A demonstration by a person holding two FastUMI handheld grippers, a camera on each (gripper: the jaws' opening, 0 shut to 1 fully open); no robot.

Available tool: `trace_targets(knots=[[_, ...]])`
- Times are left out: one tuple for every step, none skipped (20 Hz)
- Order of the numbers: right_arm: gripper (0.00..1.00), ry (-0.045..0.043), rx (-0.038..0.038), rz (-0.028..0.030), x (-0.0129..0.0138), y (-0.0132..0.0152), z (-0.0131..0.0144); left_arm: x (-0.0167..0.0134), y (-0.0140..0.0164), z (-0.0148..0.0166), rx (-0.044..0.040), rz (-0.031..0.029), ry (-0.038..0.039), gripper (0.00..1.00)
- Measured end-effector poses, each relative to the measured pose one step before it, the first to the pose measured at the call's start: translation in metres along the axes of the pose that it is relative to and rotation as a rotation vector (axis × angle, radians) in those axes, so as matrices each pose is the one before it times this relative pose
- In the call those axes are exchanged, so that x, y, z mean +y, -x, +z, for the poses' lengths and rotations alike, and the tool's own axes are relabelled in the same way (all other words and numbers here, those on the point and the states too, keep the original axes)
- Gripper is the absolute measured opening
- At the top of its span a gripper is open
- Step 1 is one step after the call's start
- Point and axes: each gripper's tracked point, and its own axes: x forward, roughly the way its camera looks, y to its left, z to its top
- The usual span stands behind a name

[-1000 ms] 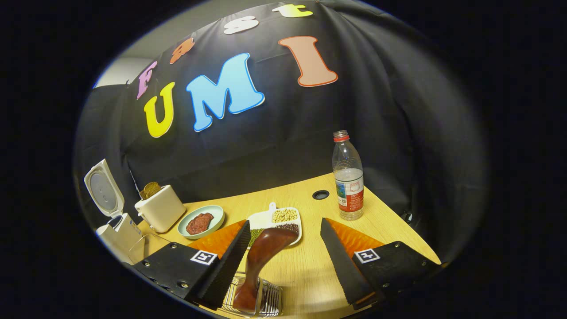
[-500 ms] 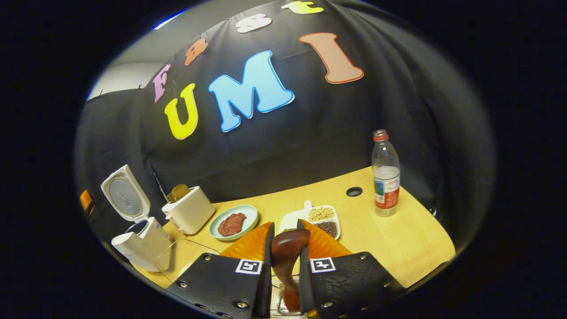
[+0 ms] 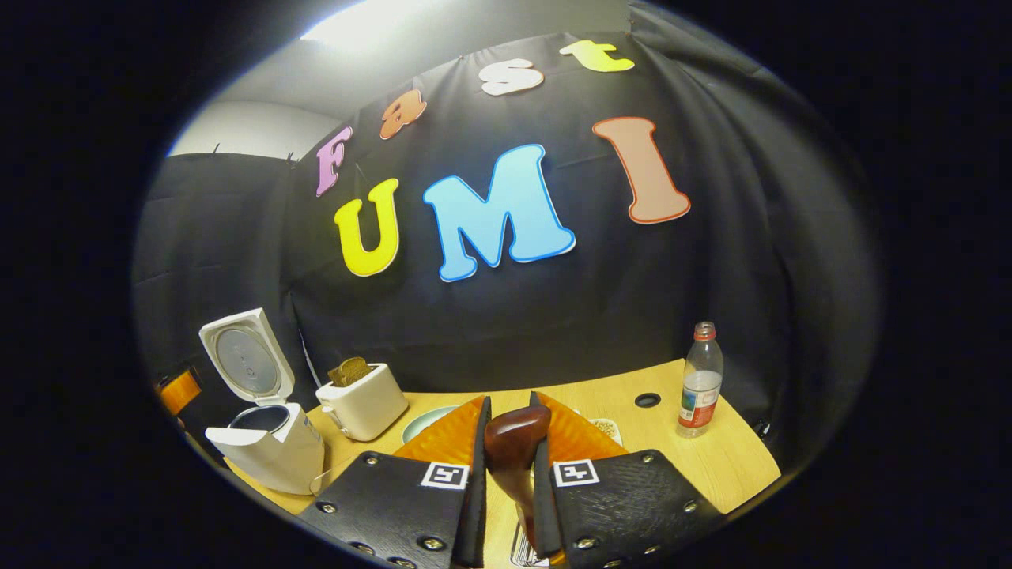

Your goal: Close the left gripper, press the button to open the rice cooker; take a wooden spoon from the chopstick holder with the right hand, scoop a spoonful of rice and pour it into the rice cooker, then put the wooden spoon back into the chopstick holder.

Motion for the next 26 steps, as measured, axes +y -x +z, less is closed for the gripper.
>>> trace_targets(knots=[[0.25, -0.01454, -0.00804, 0.01021, 0.00703, 0.00058, 0.00744, -0.00040, 0.00079, -0.00031, 0.00000, -0.00081, -0.00463, 0.99], [0.25, -0.01375, -0.00733, 0.00981, 0.00707, -0.00070, 0.00573, 0.00031, 0.00037, -0.00193, 0.00188, 0.00214, -0.00671, 0.99], [0.25, -0.01286, -0.00900, 0.01160, 0.00826, -0.00124, 0.00433, 0.00108, 0.00087, -0.00253, 0.00311, 0.00299, -0.00468, 0.99], [0.24, 0.00052, -0.00861, 0.01298, 0.00916, -0.00285, 0.00380, -0.00037, 0.00060, -0.00225, 0.00281, -0.00241, -0.00103, 0.99], [0.24, 0.00094, -0.00126, 0.01268, 0.00852, -0.00262, 0.00054, 0.00053, 0.00179, -0.00189, 0.00353, -0.00145, 0.00168, 0.98], [0.24, -0.00478, 0.00401, 0.01489, 0.01017, -0.00352, -0.00005, 0.00093, 0.00113, -0.00014, 0.00084, 0.00096, 0.00233, 0.98], [0.24, -0.00834, 0.00904, 0.01953, 0.01116, -0.00366, -0.00161, 0.00170, 0.00087, -0.00064, -0.00042, 0.00119, 0.00059, 0.98], [0.25, -0.01229, 0.01273, 0.02571, 0.01248, -0.00370, -0.00343, 0.00173, 0.00181, -0.00003, -0.00049, 0.00205, -0.00086, 0.99], [0.25, -0.01238, 0.01103, 0.02710, 0.01251, -0.00400, -0.00391, 0.00137, 0.00186, -0.00106, -0.00064, 0.00169, 0.00003, 0.96], [0.25, -0.00757, 0.01051, 0.02562, 0.01098, -0.00389, -0.00438, 0.00155, 0.00202, -0.00085, 0.00116, 0.00105, 0.00192, 0.96], [0.25, 0.00123, 0.01372, 0.01405, 0.00835, -0.00585, -0.00805, 0.00036, 0.00169, -0.00338, 0.00369, -0.00059, 0.00133, 0.98], [0.25, 0.00887, 0.01786, 0.01259, 0.00699, -0.00661, -0.00918, 0.00077, 0.00114, -0.00327, 0.00418, 0.00080, -0.00072, 0.99], [0.24, 0.01778, 0.01918, 0.00656, 0.00494, -0.00840, -0.01072, 0.00057, 0.00064, -0.00313, 0.00050, 0.00066, 0.00028, 0.99], [0.24, 0.01111, 0.02558, 0.00940, 0.00439, -0.00909, -0.01217, 0.00141, 0.00108, -0.00005, -0.00153, 0.00155, -0.00012, 0.99], [0.25, 0.00650, 0.03147, 0.00046, 0.00316, -0.00902, -0.01453, 0.00142, 0.00199, 0.00000, -0.00278, 0.00080, 0.00266, 0.99], [0.25, -0.00679, 0.02504, 0.01087, 0.00298, -0.01010, -0.01329, 0.00037, 0.00151, 0.00226, -0.00236, -0.00074, 0.00202, 0.99], [0.25, -0.00564, 0.01714, 0.00075, 0.00329, -0.00692, -0.00857, 0.00155, 0.00113, 0.00023, -0.00363, 0.00093, -0.00126, 0.96], [0.25, 0.00577, 0.01134, -0.00421, -0.00001, -0.00728, -0.00691, 0.00234, 0.00045, 0.00149, -0.00331, 0.00383, -0.00385, 0.96], [0.24, 0.01193, 0.01102, -0.00309, 0.00267, -0.00567, -0.00802, 0.00214, 0.00100, 0.00163, -0.00475, 0.00263, -0.00324, 0.96], [0.24, 0.02646, 0.01214, -0.01677, -0.00169, -0.00559, -0.00814, 0.00100, 0.00142, 0.00183, -0.00188, 0.00066, -0.00079, 0.96], [0.25, 0.02923, 0.01159, -0.01830, -0.00104, -0.00457, -0.00833, 0.00067, 0.00101, 0.00023, 0.00034, -0.00008, 0.00116, 0.99], [0.25, 0.03512, 0.00911, -0.02428, -0.00226, -0.00410, -0.00572, 0.00107, 0.00154, 0.00179, -0.00035, -0.00158, 0.00228, 0.99], [0.25, 0.02877, 0.00871, -0.01605, 0.00032, -0.00376, -0.00520, 0.00111, -0.00025, -0.00062, -0.00063, -0.00054, 0.00130, 0.99], [0.25, 0.02051, 0.01727, -0.01543, 0.00086, -0.00362, -0.00690, 0.00141, 0.00121, 0.00031, -0.00143, 0.00137, -0.00050, 0.99], [0.25, 0.01505, 0.01284, -0.00092, 0.00445, -0.00375, -0.00739, 0.00260, 0.00119, 0.00055, -0.00229, 0.00339, 0.00015, 0.99], [0.24, 0.00978, 0.00787, 0.00238, 0.00517, -0.00249, -0.00318, 0.00188, 0.00062, 0.00085, -0.00134, 0.00137, 0.00265, 0.99]])
